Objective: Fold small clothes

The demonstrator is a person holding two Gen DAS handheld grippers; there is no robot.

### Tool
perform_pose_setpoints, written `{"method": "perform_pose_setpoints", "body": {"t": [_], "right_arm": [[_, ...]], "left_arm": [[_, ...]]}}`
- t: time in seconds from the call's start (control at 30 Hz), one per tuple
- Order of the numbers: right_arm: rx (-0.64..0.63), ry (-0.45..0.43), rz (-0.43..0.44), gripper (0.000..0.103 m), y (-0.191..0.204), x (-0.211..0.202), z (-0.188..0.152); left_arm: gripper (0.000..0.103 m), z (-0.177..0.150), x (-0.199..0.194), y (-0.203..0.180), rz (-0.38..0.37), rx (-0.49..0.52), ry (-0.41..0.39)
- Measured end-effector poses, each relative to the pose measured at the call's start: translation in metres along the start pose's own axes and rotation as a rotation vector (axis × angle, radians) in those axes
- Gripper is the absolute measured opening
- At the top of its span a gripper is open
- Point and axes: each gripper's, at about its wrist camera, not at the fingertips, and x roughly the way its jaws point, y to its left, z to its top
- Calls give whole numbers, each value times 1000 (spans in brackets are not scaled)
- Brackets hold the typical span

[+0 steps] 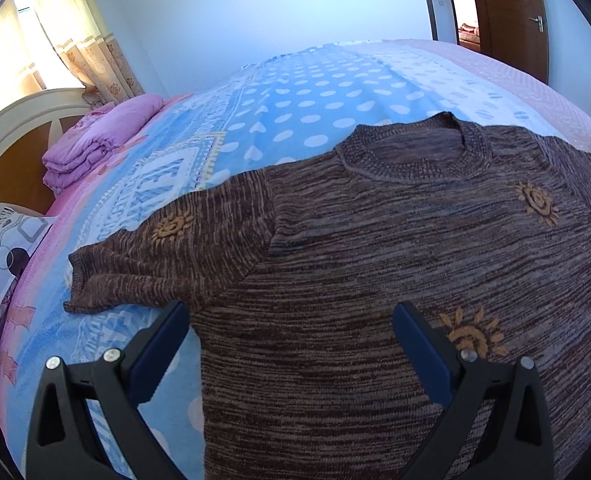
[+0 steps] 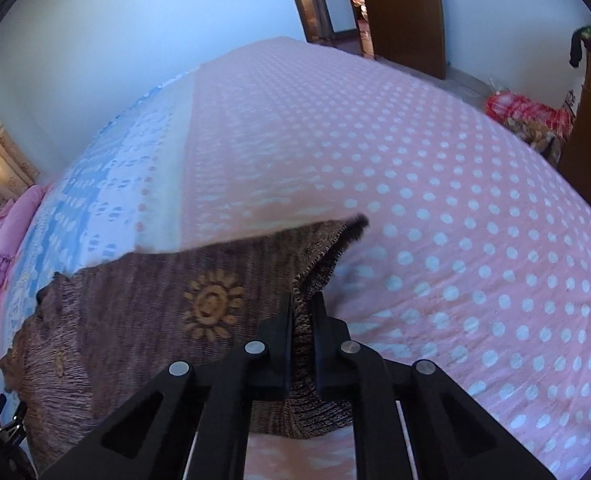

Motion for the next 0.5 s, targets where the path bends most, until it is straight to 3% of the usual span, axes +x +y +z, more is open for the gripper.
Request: {"method": "perform_pose_setpoints", "body": {"t": [0.27, 0.5], "right_arm": [[-125, -89, 76, 7, 72, -54, 18], [-246, -109, 141, 7, 148, -80, 17]], "left_arm": [[103, 0, -7, 7, -23, -28, -15], [103, -4, -13, 18, -44, -52, -32]]}}
